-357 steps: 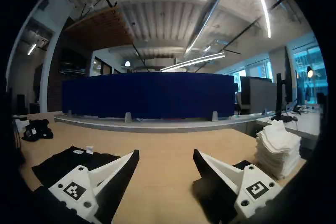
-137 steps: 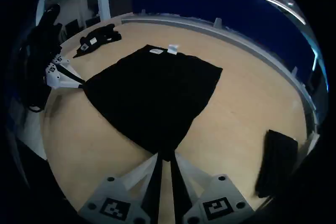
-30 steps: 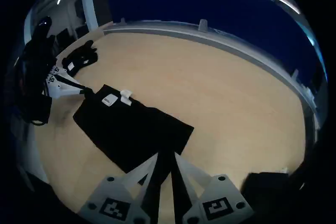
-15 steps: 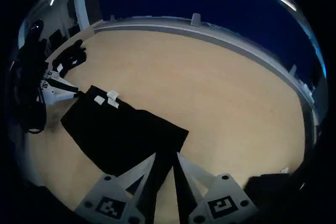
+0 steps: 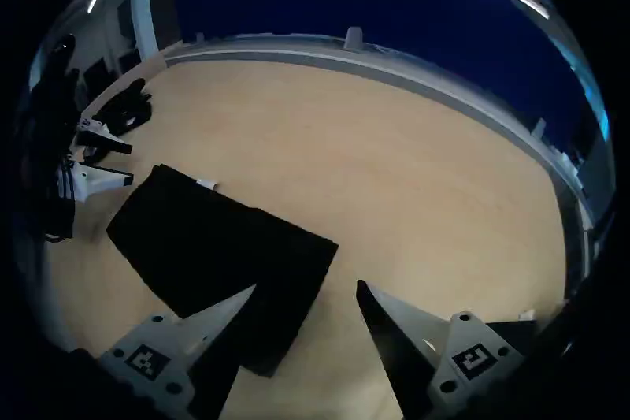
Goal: Fold towel
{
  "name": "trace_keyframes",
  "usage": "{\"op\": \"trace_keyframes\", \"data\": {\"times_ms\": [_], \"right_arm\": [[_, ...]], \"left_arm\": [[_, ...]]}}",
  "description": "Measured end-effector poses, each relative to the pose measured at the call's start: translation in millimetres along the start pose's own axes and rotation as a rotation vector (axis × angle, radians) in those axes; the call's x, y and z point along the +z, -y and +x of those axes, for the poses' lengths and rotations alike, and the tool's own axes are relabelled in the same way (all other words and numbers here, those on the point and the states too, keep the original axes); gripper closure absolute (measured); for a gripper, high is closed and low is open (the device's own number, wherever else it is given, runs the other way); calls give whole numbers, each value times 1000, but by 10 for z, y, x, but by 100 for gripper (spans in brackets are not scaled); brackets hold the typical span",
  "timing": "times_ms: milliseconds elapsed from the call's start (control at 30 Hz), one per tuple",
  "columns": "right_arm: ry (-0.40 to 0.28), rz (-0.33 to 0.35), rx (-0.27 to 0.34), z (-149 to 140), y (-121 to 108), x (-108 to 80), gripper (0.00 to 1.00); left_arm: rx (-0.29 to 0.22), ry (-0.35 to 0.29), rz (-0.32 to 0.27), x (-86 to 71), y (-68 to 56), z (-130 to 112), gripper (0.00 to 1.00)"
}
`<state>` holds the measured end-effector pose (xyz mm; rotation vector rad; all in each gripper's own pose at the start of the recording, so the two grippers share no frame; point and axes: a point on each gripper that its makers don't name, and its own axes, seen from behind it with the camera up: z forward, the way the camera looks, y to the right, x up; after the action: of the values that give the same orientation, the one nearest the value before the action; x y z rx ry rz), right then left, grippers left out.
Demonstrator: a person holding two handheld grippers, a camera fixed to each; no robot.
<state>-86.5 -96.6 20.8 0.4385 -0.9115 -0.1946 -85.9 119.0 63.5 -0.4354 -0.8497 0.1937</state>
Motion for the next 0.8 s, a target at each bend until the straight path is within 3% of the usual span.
{"op": "trace_keyframes", "data": {"times_ms": [367,567,800], "right_arm": [[-9,6,3,-52,30,-158,12],[-17,14,-10,-129,107,-279,12],[-12,13,-12,-305,165,-423,12]], "left_arm": [[6,0,9,-109,-27,-44,2],[-15,2,21,-237,-61,-168,2],[-32,4,14,-407,-181,-370,2]]}}
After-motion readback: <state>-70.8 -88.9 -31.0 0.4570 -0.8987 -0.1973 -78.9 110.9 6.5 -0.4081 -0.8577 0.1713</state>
